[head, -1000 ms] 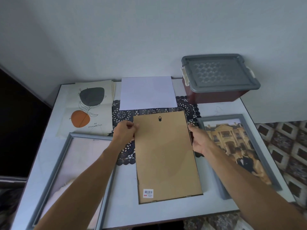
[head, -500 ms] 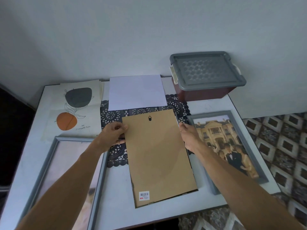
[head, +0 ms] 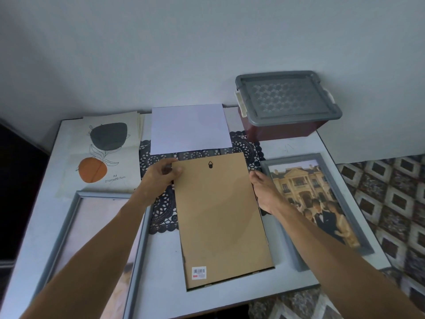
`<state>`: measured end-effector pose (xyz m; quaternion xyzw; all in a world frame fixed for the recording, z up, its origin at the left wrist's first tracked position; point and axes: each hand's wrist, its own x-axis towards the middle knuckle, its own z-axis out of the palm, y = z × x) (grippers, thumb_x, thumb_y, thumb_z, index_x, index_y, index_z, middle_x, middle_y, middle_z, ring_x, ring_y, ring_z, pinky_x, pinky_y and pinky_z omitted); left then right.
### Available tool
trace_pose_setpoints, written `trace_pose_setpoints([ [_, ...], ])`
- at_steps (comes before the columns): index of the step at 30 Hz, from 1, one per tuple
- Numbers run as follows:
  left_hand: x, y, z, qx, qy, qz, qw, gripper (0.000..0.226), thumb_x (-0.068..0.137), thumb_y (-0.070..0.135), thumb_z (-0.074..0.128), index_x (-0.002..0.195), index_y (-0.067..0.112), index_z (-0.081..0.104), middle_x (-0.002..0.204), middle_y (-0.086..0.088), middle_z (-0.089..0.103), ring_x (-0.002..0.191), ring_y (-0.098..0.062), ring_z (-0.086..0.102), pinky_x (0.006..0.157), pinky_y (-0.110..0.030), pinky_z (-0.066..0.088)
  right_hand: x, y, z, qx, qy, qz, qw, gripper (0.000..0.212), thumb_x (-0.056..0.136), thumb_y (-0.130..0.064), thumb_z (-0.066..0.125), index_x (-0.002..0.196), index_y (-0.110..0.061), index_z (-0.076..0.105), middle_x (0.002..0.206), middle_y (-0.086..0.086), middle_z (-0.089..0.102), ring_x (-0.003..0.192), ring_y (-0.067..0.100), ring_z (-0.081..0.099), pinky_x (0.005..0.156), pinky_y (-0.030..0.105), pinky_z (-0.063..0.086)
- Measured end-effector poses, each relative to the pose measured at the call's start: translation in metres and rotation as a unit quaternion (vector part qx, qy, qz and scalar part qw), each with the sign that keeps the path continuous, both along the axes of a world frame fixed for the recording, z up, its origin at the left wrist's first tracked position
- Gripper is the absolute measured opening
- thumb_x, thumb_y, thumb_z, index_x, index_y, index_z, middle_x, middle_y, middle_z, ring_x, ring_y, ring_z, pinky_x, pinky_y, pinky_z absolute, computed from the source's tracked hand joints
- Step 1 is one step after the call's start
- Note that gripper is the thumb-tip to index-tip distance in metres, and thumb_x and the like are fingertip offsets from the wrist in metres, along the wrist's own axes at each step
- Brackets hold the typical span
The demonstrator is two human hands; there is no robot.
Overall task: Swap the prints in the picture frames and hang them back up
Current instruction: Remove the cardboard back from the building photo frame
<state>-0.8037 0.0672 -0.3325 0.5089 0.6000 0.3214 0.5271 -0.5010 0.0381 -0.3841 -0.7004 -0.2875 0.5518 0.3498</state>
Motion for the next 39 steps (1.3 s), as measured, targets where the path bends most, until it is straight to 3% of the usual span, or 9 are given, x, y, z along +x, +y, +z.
trace_pose_setpoints([
  [5, 0.002, 0.005, 0.002, 0.011, -0.024, 0.003, 1.000, 0.029, 0.092, 0.028, 0.068, 0.115, 0.011, 0.063, 0.099, -0.001, 0.068, 0.091, -0.018, 0.065, 0.084, -0.036, 0.056, -0.006, -0.003, 0.019, -0.002, 0.023, -0.011, 1.000, 0.037, 0.104, -0.031, 0.045, 0.135, -0.013, 0.055, 0.134, -0.001, 0.059, 0.126, 0.017, 0.054, 0.114, 0.042, 0.038],
  [10, -0.005, 0.013, -0.001, 0.004, 0.037, 0.003, 0.999, 0.043, 0.083, 0.058, 0.061, 0.109, 0.024, 0.055, 0.104, -0.010, 0.065, 0.090, -0.026, 0.064, 0.086, -0.054, 0.056, -0.006, -0.006, 0.025, -0.001, -0.013, 0.006, 1.000, 0.033, 0.106, -0.032, 0.042, 0.115, -0.006, 0.059, 0.129, 0.020, 0.059, 0.127, 0.031, 0.052, 0.113, 0.049, 0.037],
  [13, -0.005, 0.015, -0.001, 0.020, 0.092, 0.010, 0.996, 0.048, 0.089, 0.061, 0.054, 0.117, 0.023, 0.050, 0.106, -0.010, 0.064, 0.091, -0.029, 0.065, 0.084, -0.050, 0.057, -0.011, -0.008, 0.032, -0.006, -0.007, -0.003, 1.000, 0.025, 0.104, -0.039, 0.046, 0.101, -0.025, 0.066, 0.113, -0.002, 0.066, 0.120, 0.022, 0.057, 0.112, 0.046, 0.039],
  [20, 0.003, 0.010, -0.006, -0.064, -0.089, 0.064, 0.992, 0.024, 0.095, 0.024, 0.065, 0.109, 0.006, 0.066, 0.102, -0.009, 0.071, 0.093, -0.020, 0.067, 0.076, -0.032, 0.058, -0.013, -0.015, 0.048, 0.006, -0.019, -0.012, 1.000, 0.043, 0.106, -0.035, 0.040, 0.141, -0.013, 0.051, 0.138, -0.001, 0.052, 0.135, 0.018, 0.042, 0.109, 0.037, 0.031],
  [25, 0.001, 0.011, -0.004, -0.034, -0.066, 0.096, 0.993, 0.038, 0.096, 0.037, 0.061, 0.121, 0.010, 0.053, 0.105, -0.004, 0.067, 0.087, -0.018, 0.068, 0.070, -0.033, 0.061, -0.014, -0.015, 0.036, 0.036, -0.055, 0.001, 0.998, 0.031, 0.106, -0.032, 0.040, 0.103, -0.013, 0.064, 0.096, 0.001, 0.054, 0.090, 0.014, 0.047, 0.079, 0.028, 0.037],
  [28, -0.001, 0.018, 0.000, -0.014, -0.004, 0.113, 0.993, 0.046, 0.095, 0.047, 0.058, 0.126, 0.015, 0.049, 0.111, -0.001, 0.060, 0.090, -0.016, 0.066, 0.060, -0.026, 0.058, -0.018, -0.017, 0.034, 0.041, -0.071, -0.005, 0.997, 0.034, 0.105, -0.028, 0.039, 0.086, -0.003, 0.052, 0.081, 0.004, 0.043, 0.074, 0.015, 0.038, 0.068, 0.028, 0.030],
  [31, 0.000, 0.021, -0.003, -0.044, -0.024, 0.119, 0.992, 0.042, 0.097, 0.043, 0.056, 0.122, 0.009, 0.057, 0.108, -0.008, 0.067, 0.087, -0.019, 0.069, 0.063, -0.029, 0.059, -0.020, -0.019, 0.037, 0.046, -0.085, -0.004, 0.995, 0.037, 0.106, -0.029, 0.038, 0.094, 0.002, 0.053, 0.085, 0.014, 0.046, 0.078, 0.022, 0.045, 0.069, 0.027, 0.035],
  [35, -0.003, 0.012, -0.008, -0.079, -0.099, 0.083, 0.988, 0.024, 0.098, 0.020, 0.060, 0.118, 0.008, 0.063, 0.108, -0.009, 0.072, 0.094, -0.021, 0.070, 0.077, -0.034, 0.060, -0.021, -0.021, 0.039, 0.041, -0.107, 0.003, 0.993, 0.043, 0.107, -0.031, 0.038, 0.119, 0.007, 0.054, 0.125, 0.029, 0.055, 0.119, 0.041, 0.052, 0.102, 0.047, 0.043],
  [39, -0.004, 0.015, -0.006, -0.031, -0.052, 0.095, 0.994, 0.034, 0.098, 0.027, 0.060, 0.126, 0.010, 0.052, 0.114, -0.008, 0.066, 0.101, -0.025, 0.068, 0.079, -0.040, 0.060, -0.023, -0.024, 0.038, 0.059, -0.148, 0.040, 0.986, 0.040, 0.106, -0.029, 0.038, 0.096, 0.006, 0.055, 0.085, 0.019, 0.056, 0.078, 0.023, 0.050, 0.069, 0.030, 0.036],
])
